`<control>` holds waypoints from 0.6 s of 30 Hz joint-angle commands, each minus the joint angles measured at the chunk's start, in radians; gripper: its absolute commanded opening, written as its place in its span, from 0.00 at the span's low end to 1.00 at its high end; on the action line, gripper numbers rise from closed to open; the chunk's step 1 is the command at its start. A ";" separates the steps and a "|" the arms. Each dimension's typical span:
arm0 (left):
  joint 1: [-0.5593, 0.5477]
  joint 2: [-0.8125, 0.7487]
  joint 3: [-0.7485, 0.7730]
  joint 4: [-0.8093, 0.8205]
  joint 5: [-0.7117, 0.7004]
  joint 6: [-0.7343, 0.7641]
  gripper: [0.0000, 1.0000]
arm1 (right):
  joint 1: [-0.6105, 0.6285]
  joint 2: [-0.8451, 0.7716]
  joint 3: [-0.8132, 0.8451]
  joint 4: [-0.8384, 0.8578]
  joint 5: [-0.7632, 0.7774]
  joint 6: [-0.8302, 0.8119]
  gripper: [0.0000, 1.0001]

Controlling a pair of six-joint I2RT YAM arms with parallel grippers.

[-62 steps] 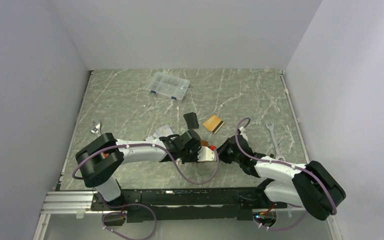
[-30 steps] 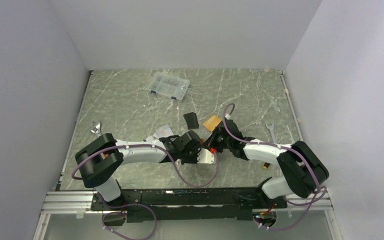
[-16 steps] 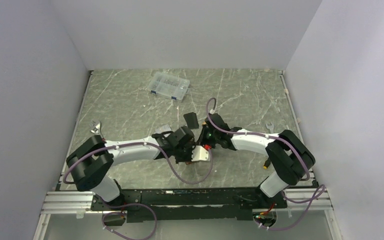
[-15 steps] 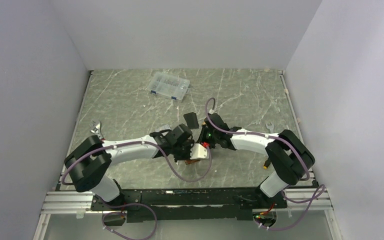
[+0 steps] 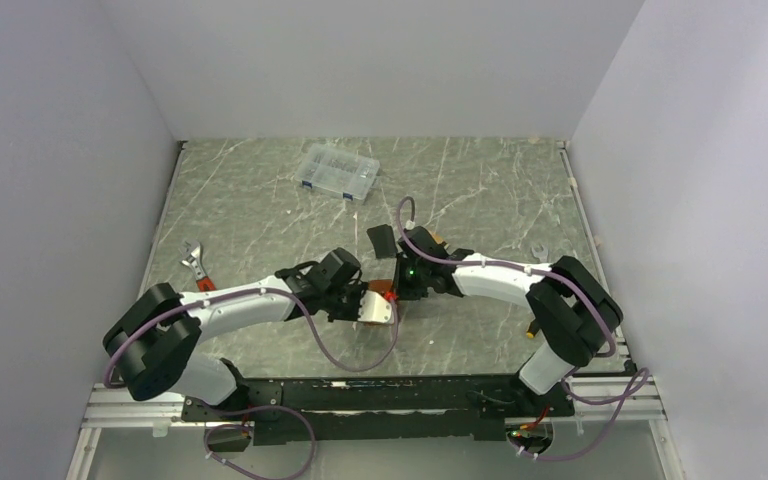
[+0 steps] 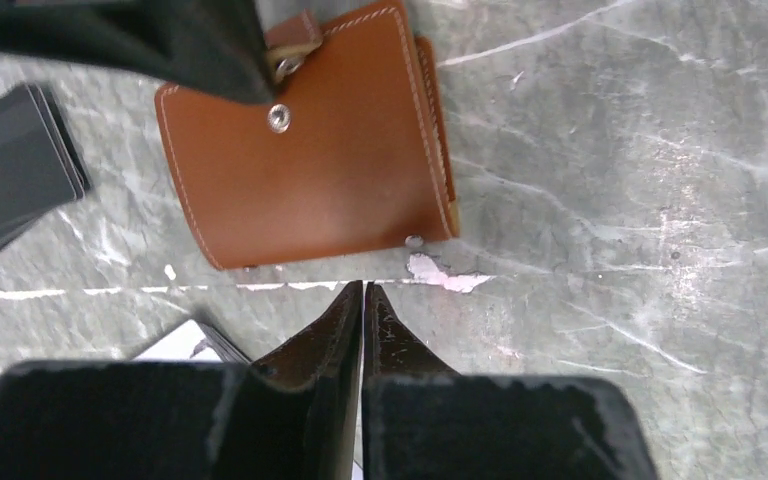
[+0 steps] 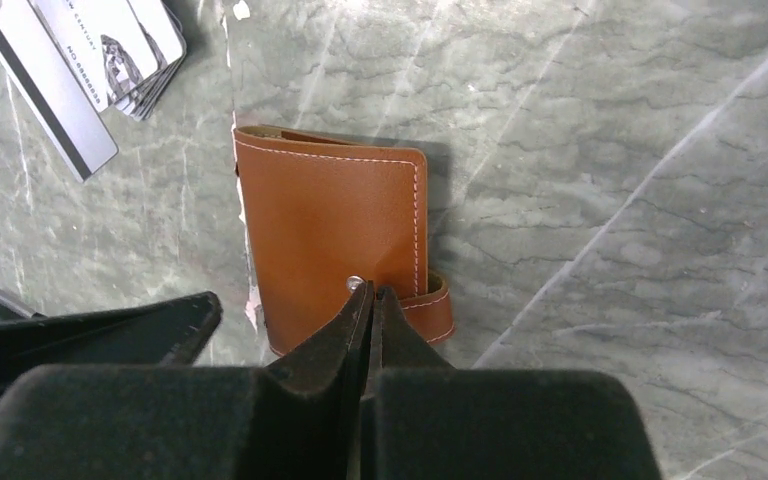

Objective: Put the credit cards into the card holder
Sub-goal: Close the card holder at the center of the board.

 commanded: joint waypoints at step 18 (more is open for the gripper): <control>-0.091 0.091 -0.060 0.157 -0.098 0.263 0.10 | 0.010 0.063 0.136 -0.143 0.018 -0.060 0.11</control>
